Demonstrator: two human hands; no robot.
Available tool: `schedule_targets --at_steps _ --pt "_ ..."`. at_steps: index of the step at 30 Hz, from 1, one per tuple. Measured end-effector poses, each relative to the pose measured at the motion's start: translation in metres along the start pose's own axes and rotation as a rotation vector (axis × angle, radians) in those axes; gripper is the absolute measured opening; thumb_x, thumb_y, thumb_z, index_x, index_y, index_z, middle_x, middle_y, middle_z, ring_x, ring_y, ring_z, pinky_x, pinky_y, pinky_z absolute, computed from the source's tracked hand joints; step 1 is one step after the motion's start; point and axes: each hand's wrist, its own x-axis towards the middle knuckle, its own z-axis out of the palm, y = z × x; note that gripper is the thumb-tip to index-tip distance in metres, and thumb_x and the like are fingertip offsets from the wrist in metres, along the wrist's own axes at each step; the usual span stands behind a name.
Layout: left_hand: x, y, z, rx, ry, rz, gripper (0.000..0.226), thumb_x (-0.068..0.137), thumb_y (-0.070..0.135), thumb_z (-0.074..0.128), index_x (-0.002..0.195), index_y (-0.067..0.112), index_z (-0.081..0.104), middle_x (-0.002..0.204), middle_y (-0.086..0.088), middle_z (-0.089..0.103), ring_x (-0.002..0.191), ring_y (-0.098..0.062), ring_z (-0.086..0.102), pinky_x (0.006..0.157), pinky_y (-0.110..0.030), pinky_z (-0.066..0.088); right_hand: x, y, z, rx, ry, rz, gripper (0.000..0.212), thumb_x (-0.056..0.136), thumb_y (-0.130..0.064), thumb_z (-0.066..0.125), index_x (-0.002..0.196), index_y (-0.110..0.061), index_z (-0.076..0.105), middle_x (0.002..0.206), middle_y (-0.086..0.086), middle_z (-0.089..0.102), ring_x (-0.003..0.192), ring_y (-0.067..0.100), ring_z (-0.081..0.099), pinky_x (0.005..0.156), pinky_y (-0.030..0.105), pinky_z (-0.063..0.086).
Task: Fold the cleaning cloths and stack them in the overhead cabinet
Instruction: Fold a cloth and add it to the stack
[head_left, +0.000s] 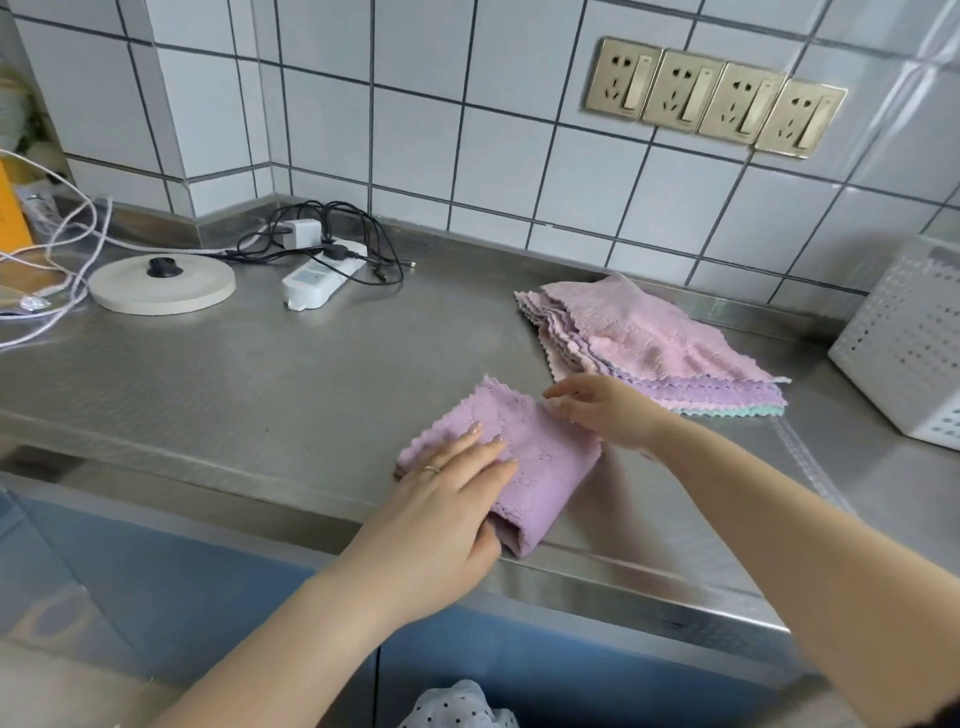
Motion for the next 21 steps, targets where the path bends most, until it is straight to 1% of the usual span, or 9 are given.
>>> schedule_targets --at_steps 4,6,8,11,13,15,17,19,21 --pt "0.009 0.009 0.002 0.032 -0.027 -0.035 0.050 0.070 0.027 0.038 0.109 0.020 0.068 0.114 0.004 0.068 0.109 -0.015 0.063 0.092 -0.034 0.047 -0.008 0.010 -0.003 0.156 -0.003 -0.010 0.019 0.091 -0.021 0.058 0.108 -0.025 0.063 0.075 -0.007 0.055 0.073 0.015 0.052 0.069 0.026 0.045" --pt "0.010 0.010 0.002 0.058 -0.088 -0.073 0.051 0.071 0.031 0.037 0.110 0.023 0.068 0.114 0.002 0.068 0.108 -0.018 0.064 0.088 -0.038 0.050 -0.009 0.009 -0.001 0.103 0.014 -0.046 0.020 0.089 -0.019 0.060 0.109 -0.024 0.064 0.072 -0.009 0.056 0.070 0.013 0.051 0.065 0.021 0.042" --pt "0.010 0.012 0.002 0.048 -0.175 -0.095 0.057 0.073 0.036 0.033 0.119 0.025 0.063 0.125 -0.002 0.062 0.118 -0.024 0.058 0.095 -0.044 0.045 -0.009 0.007 0.004 0.018 0.026 -0.084 0.021 0.089 -0.017 0.060 0.109 -0.024 0.065 0.081 -0.004 0.061 0.075 0.013 0.054 0.069 0.022 0.042" --pt "0.013 0.016 -0.003 0.022 -0.370 -0.124 0.080 0.070 0.049 0.006 0.144 0.032 0.029 0.156 0.002 0.020 0.144 -0.021 0.016 0.115 -0.044 0.010 -0.012 0.004 0.005 -0.080 0.021 -0.089 0.022 0.090 -0.017 0.057 0.109 -0.025 0.065 0.088 -0.003 0.061 0.080 0.015 0.056 0.074 0.026 0.042" --pt "0.013 0.018 -0.007 0.017 -0.441 -0.133 0.081 0.071 0.053 0.004 0.148 0.032 0.017 0.159 0.004 0.004 0.146 -0.017 0.000 0.118 -0.044 0.002 -0.016 0.001 0.006 -0.146 0.049 -0.085 0.022 0.090 -0.018 0.057 0.109 -0.026 0.065 0.090 -0.003 0.060 0.082 0.016 0.057 0.072 0.024 0.041" --pt "0.016 0.018 -0.017 -0.017 -0.511 -0.131 0.077 0.075 0.050 0.013 0.149 0.028 0.011 0.159 0.003 -0.002 0.146 -0.015 -0.006 0.118 -0.044 -0.002 -0.024 -0.001 0.008 -0.226 0.155 -0.109 0.025 0.090 -0.020 0.056 0.114 -0.024 0.064 0.104 0.000 0.061 0.095 0.020 0.059 0.078 0.025 0.042" --pt "0.025 0.013 -0.027 -0.061 -0.542 -0.145 0.078 0.075 0.045 0.014 0.150 0.022 0.010 0.159 0.003 -0.001 0.145 -0.012 -0.005 0.118 -0.039 -0.003 -0.038 -0.008 0.017 -0.271 0.248 -0.152 0.032 0.092 -0.020 0.050 0.123 -0.023 0.059 0.126 0.002 0.055 0.115 0.022 0.054 0.095 0.033 0.042" --pt "0.039 0.005 -0.028 -0.055 -0.483 -0.174 0.077 0.076 0.041 0.011 0.150 0.017 0.010 0.159 0.002 0.001 0.145 -0.010 -0.002 0.119 -0.037 -0.003 -0.053 -0.025 0.029 -0.315 0.233 -0.151 0.039 0.094 -0.021 0.042 0.132 -0.026 0.050 0.143 -0.002 0.042 0.132 0.020 0.039 0.109 0.046 0.028" --pt "0.049 -0.001 -0.019 0.017 -0.441 -0.191 0.069 0.085 0.038 0.014 0.150 0.014 0.011 0.159 0.000 0.004 0.145 -0.011 0.001 0.119 -0.039 -0.002 -0.066 -0.042 0.046 -0.338 0.152 -0.103 0.042 0.094 -0.025 0.036 0.136 -0.026 0.041 0.150 -0.003 0.030 0.141 0.016 0.022 0.112 0.057 0.014"
